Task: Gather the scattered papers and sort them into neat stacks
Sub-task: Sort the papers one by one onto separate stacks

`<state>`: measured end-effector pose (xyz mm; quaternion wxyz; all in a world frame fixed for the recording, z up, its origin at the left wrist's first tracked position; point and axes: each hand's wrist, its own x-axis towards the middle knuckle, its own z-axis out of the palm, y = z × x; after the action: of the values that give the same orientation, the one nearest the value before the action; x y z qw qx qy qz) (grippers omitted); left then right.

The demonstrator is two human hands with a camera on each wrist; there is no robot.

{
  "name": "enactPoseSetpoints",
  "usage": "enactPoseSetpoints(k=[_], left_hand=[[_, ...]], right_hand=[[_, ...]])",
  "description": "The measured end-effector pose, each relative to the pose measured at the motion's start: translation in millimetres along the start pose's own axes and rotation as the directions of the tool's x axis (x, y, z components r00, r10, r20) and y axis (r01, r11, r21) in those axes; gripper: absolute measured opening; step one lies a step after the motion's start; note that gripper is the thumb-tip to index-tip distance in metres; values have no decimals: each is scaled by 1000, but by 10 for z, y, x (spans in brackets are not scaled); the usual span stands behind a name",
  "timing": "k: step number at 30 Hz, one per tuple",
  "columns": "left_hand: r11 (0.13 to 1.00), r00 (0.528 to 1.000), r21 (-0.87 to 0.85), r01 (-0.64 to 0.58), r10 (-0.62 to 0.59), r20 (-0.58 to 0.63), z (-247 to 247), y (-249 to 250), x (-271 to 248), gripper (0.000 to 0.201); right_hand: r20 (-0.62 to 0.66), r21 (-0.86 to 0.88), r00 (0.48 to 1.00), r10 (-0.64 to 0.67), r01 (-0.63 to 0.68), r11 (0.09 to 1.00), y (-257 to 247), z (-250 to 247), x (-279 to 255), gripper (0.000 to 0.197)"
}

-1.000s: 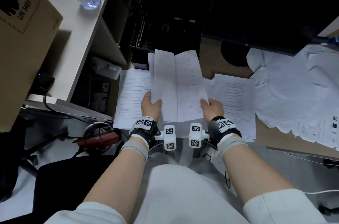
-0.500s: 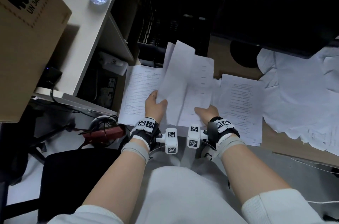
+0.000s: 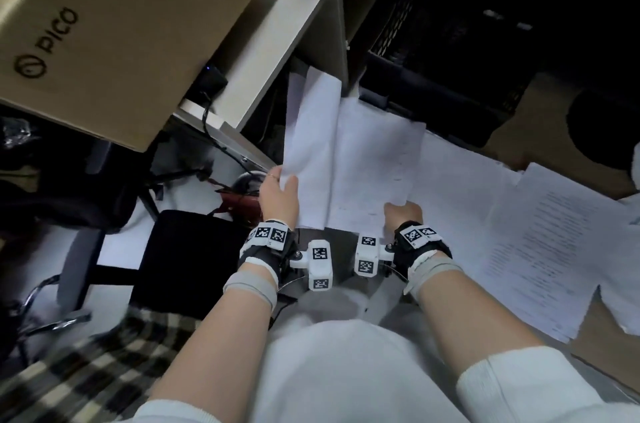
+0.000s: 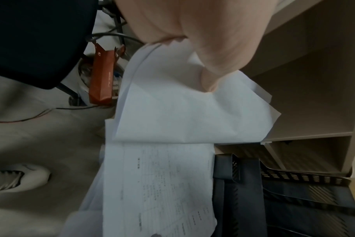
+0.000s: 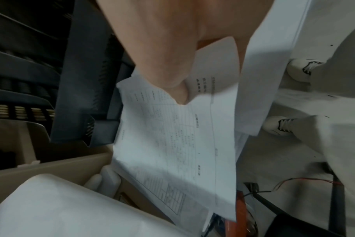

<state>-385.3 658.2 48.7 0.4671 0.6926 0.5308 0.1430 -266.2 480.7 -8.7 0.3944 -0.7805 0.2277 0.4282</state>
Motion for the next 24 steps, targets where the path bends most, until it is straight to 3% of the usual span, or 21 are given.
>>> enactPoseSetpoints(k=[3,8,11,17,20,24], left_hand=[[1000,999,-12,28,-27,33,-55,-114,-7,25],[998,998,-8,63,-63,25,-91,-247,39,25],[997,997,-22,73,-72,22,-112,-229,92,25],[994,993,-70,82,-76,86,-34,-155,176,30],[995,993,-75,60,-52,106,9,-120,192,28],[994,991,-96,57,-45,123,-10,-132,201,27]], right_hand=[[67,17,997,36,-37,999,-93,194,32,26],[164,16,986,10,-13,1000,-261,462,158,63],[184,-32,983,13,-7,999,-348,482,101,53],[1,-214,998,-68,67,974,-275,258,195,11],[14,-351,998,-56,57,935,-261,219,341,23],[56,-360,997,-47,64,931,-363,367,315,12]])
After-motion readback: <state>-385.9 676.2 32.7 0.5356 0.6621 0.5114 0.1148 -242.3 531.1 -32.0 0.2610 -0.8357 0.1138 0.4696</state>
